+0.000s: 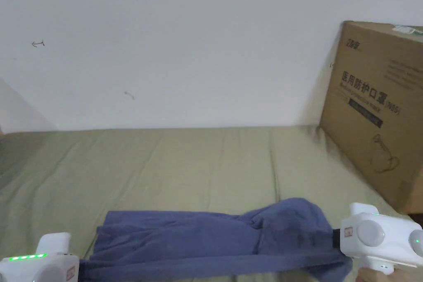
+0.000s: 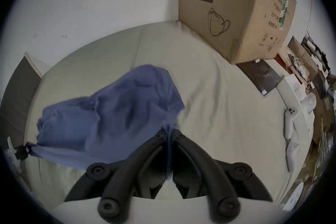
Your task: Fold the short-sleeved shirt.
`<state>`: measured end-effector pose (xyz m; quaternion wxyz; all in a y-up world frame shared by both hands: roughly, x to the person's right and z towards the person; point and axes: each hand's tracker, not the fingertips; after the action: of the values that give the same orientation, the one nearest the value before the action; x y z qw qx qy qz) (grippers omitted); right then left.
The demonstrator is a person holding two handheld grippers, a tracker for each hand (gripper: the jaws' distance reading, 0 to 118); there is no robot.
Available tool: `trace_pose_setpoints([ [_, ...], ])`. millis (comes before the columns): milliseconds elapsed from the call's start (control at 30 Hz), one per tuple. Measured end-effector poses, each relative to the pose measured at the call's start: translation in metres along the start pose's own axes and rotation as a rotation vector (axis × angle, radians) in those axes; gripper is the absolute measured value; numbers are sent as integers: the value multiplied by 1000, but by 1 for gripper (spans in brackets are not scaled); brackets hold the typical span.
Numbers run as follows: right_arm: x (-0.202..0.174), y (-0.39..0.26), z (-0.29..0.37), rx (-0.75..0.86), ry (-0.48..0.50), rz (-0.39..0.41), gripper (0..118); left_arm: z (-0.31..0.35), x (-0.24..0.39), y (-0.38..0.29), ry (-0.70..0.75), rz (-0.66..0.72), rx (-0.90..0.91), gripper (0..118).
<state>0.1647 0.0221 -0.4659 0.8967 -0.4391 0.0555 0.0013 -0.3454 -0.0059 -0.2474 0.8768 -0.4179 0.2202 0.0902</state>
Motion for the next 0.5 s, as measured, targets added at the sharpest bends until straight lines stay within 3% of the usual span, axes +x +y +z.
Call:
trace_pose_setpoints([
  [233,30,-93,75,-14,21,69,2,88,-21,-80,-27,-57,46,1],
  [500,61,-209,148,-19,5,40,2,174,-37,-196,-6,-80,48,1],
])
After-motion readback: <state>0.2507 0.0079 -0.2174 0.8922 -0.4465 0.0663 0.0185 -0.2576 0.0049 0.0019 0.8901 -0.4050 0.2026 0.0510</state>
